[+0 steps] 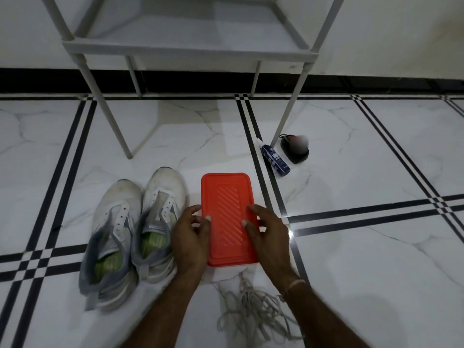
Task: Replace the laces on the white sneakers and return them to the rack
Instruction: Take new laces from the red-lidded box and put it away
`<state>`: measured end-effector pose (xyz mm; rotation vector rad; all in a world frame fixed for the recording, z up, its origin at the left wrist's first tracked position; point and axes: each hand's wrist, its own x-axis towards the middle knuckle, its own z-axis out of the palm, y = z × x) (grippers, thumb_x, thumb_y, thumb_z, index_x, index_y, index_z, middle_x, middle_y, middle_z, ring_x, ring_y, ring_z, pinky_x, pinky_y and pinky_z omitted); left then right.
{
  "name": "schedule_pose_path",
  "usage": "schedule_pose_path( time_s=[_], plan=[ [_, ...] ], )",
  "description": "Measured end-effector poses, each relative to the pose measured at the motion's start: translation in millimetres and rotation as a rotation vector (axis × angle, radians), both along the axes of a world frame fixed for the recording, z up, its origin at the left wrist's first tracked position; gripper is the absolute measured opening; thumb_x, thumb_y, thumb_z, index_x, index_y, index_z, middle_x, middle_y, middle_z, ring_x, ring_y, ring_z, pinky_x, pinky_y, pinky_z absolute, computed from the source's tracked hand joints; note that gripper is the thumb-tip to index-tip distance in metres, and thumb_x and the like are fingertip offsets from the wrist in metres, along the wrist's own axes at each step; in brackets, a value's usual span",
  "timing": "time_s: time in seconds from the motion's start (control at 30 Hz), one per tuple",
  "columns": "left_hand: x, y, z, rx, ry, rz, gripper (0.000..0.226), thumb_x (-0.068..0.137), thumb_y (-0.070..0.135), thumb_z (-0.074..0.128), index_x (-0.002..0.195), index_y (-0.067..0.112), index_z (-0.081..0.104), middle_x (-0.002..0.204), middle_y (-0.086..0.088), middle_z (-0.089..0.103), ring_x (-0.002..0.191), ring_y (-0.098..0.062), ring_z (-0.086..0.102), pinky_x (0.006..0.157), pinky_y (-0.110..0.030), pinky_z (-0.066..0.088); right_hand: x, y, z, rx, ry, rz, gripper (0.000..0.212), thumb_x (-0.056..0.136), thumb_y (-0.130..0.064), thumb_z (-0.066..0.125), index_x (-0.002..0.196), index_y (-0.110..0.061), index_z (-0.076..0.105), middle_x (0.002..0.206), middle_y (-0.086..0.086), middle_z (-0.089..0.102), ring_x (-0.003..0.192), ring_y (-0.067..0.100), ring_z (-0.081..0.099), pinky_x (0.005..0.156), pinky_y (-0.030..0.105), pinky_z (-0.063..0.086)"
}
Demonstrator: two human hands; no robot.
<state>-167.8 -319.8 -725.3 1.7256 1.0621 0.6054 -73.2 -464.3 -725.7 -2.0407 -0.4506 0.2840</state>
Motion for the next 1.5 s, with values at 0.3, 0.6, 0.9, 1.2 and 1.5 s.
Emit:
schedule_pose_path(
  time_s=[0.3, 0.6, 0.9, 1.2, 1.5],
  plan=[
    [17, -3, 2, 0.319, 0.351, -0.184, 0.063, 0.101, 0.024, 0.037, 0.161, 0.019, 0.020, 0.134, -0.016, 0.048, 0.113, -0.031, 0.054, 0.092, -0.046, 0.050, 54, 54, 2, -0.372, -0.168, 0.231, 0.060, 0.105, -0.060, 0.023, 0.160, -0.043, 0.006, 0.103, 0.000, 0.062, 0.089, 0.015, 0.063, 0.080, 0.036, 0.056],
    [13, -9, -12, 0.398, 0.390, -0.144, 0.061, 0.100, 0.026, 0.033, 0.160, 0.019, 0.025, 0.126, -0.009, 0.055, 0.109, -0.027, 0.058, 0.083, -0.046, 0.056, 98, 92, -20, -0.228, -0.109, 0.126, 0.053, 0.103, -0.060, 0.017, 0.100, -0.021, 0.052, 0.082, 0.002, 0.059, 0.078, 0.023, 0.061, 0.074, 0.052, 0.055],
    [4, -9, -13, 0.113, 0.065, -0.099, 0.041, 0.110, 0.032, 0.031, 0.147, 0.028, 0.048, 0.119, 0.021, 0.060, 0.103, 0.007, 0.058, 0.091, -0.015, 0.046, -8, 13, -5, 0.003, 0.376, 0.100, 0.037, 0.105, -0.054, 0.036, 0.128, -0.029, 0.049, 0.109, -0.005, 0.070, 0.090, 0.009, 0.074, 0.070, 0.025, 0.062],
    [2, -1, 18, -0.295, 0.105, -0.126, 0.032, 0.107, 0.043, 0.036, 0.113, 0.017, 0.055, 0.101, -0.002, 0.067, 0.082, -0.013, 0.065, 0.063, -0.026, 0.048, -6, 15, 9, 0.024, 0.457, -0.019, 0.041, 0.100, -0.061, 0.042, 0.117, -0.025, 0.051, 0.111, 0.001, 0.069, 0.093, 0.016, 0.074, 0.082, 0.044, 0.063],
    [13, 13, 109, -0.369, -0.377, -0.189, 0.031, 0.097, 0.039, 0.062, 0.128, 0.038, 0.057, 0.116, 0.012, 0.071, 0.095, -0.007, 0.073, 0.070, -0.024, 0.060, 4, 35, 120, 0.486, 0.399, 0.010, 0.033, 0.106, -0.035, 0.048, 0.137, -0.033, 0.057, 0.122, -0.007, 0.072, 0.107, 0.016, 0.073, 0.079, 0.033, 0.063]
  ],
)
